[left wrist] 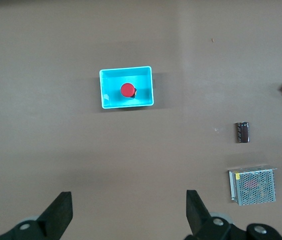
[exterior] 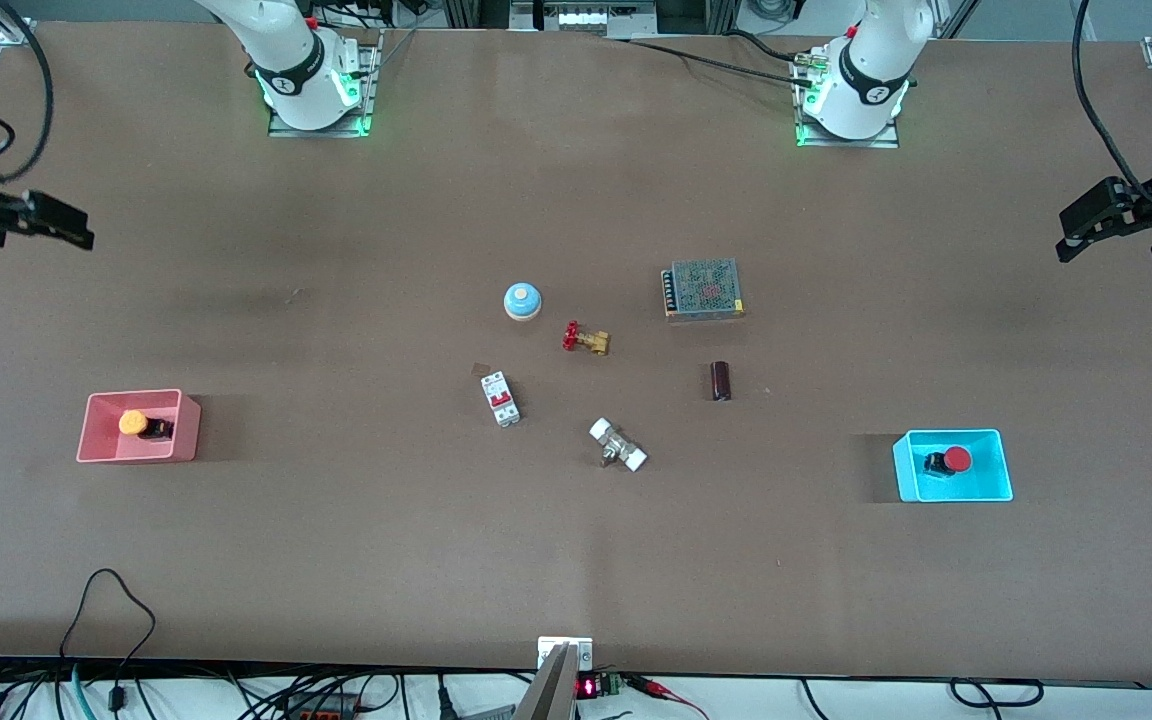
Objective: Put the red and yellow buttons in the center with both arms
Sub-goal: 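Reach the right gripper to the yellow button while the left gripper reaches the red button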
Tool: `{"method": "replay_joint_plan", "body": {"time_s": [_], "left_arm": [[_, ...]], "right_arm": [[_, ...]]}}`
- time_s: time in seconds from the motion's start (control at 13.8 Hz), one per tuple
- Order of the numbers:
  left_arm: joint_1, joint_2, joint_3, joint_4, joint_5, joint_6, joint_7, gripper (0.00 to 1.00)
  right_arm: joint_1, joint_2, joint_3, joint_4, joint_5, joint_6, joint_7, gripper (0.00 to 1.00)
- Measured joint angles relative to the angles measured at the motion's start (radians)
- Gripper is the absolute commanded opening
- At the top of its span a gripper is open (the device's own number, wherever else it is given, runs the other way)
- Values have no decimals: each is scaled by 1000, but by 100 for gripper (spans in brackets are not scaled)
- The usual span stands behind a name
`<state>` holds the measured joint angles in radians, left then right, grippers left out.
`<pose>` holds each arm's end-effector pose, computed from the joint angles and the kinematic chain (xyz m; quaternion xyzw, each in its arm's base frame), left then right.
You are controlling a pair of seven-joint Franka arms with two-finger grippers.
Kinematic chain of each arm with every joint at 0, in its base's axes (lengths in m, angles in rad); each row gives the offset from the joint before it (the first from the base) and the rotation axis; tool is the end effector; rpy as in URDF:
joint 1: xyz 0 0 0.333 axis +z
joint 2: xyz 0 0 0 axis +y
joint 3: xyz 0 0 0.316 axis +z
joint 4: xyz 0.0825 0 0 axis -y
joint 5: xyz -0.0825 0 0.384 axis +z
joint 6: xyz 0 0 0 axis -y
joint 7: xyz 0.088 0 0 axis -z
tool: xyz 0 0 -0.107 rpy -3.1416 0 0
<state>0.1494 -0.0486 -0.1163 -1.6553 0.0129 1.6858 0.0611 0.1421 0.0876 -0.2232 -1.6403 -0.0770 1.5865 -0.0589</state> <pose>0.5497 0.0179 0.6214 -0.9991 0.0145 -0.0389 0.0111 0.5715 -0.0500 0.5453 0.9964 -0.0080 -0.0727 0.0431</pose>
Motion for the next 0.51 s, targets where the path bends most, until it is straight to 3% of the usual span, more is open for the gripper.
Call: {"method": "replay_joint_plan", "body": {"time_s": [0.29, 0.51], "left_arm": [[2, 79, 0, -15, 0, 103, 0, 100], [5, 172, 0, -21, 0, 201, 0, 100]], "right_arm": [[-78, 192, -4, -11, -2, 173, -55, 100], [-101, 283, -4, -7, -2, 301, -106, 100]]}}
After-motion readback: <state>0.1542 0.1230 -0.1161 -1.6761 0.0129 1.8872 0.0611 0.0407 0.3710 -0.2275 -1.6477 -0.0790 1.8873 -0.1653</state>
